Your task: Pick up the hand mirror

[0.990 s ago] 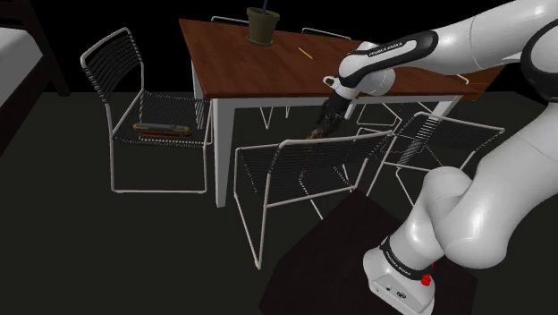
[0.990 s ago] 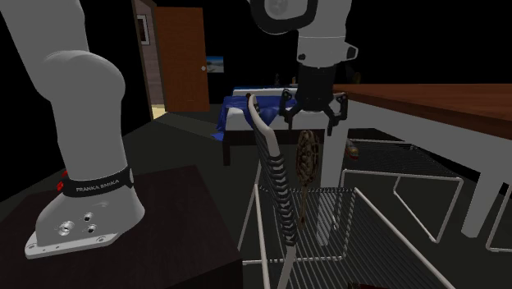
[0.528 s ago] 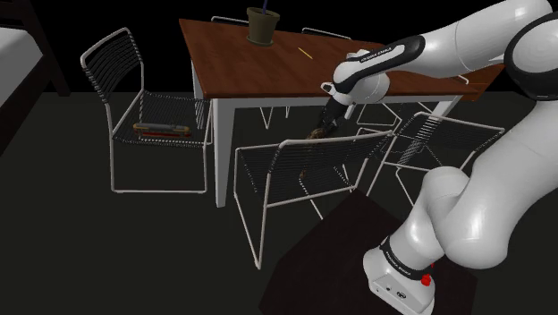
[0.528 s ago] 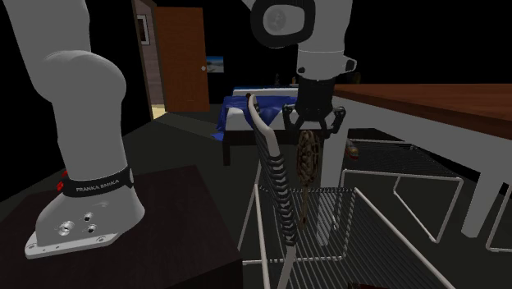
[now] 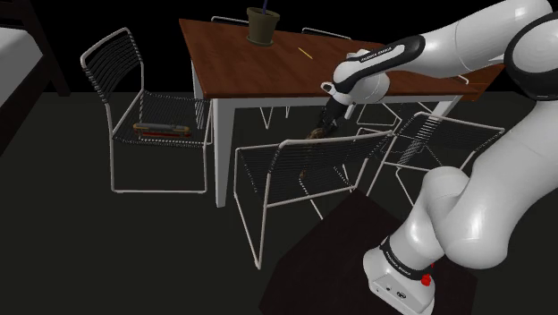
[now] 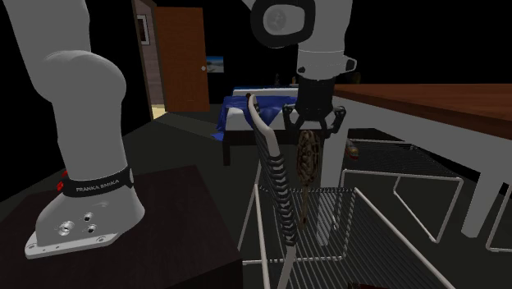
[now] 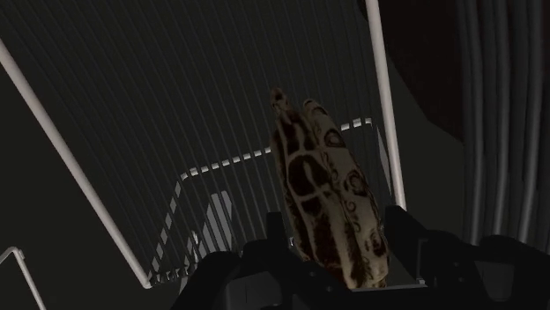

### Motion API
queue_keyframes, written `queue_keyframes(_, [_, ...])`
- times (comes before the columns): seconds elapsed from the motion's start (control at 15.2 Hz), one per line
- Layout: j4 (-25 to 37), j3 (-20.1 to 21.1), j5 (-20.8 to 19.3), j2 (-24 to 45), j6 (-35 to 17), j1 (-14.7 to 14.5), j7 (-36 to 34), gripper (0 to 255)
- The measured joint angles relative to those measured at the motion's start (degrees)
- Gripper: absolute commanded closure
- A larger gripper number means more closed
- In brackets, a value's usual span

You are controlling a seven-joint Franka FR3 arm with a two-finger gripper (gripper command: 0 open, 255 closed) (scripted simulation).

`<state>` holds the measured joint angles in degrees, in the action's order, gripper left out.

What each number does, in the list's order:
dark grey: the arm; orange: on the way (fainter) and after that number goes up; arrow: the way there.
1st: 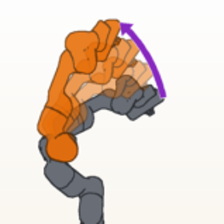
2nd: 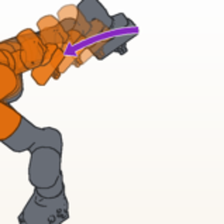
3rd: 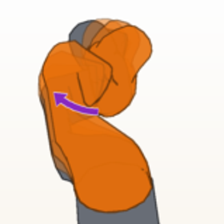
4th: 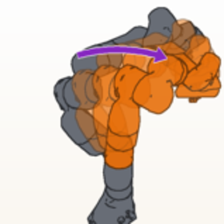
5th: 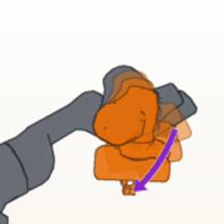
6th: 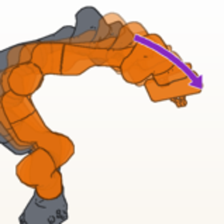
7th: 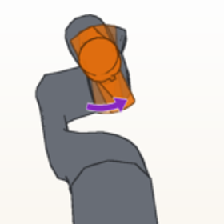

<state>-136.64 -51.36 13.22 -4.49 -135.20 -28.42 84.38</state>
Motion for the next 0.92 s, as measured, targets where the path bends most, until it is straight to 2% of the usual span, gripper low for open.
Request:
queue_keyframes(0.59, [2.1, 1.9, -6.9, -5.8, 5.6, 1.7, -5.9, 255])
queue_keyframes(0.92, [4.2, 3.2, -9.3, -8.3, 9.2, 2.5, -8.3, 255])
